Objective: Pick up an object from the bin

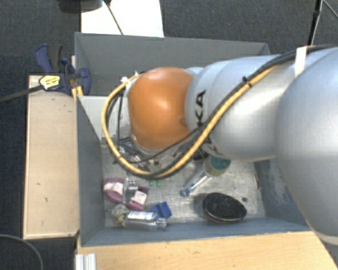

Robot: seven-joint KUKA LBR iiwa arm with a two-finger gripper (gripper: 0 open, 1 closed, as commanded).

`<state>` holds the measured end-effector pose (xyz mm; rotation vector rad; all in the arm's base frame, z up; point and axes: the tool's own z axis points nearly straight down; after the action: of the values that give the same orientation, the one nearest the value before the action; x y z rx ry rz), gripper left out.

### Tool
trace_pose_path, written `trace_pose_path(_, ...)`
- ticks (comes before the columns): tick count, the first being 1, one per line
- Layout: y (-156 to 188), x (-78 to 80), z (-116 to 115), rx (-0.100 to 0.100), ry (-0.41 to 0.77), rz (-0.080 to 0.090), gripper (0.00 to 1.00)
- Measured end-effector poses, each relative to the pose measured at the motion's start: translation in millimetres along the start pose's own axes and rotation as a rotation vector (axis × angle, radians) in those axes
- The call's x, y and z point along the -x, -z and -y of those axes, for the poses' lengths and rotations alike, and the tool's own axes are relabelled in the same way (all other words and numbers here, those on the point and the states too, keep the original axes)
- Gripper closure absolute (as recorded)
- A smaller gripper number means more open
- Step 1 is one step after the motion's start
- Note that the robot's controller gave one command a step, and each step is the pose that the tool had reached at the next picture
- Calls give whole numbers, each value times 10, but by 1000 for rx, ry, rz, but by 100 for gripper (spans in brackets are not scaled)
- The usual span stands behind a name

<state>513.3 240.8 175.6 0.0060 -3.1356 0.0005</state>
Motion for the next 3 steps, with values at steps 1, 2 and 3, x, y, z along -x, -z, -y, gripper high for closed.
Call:
trace_pose_path(1, -1080, -220, 273, -1, -113, 3, 0)
trace_pose_path(2, -1048, -208, 263, 2, -118, 8, 100)
trace_pose_path(3, 15, -244, 278, 4, -110, 13, 100)
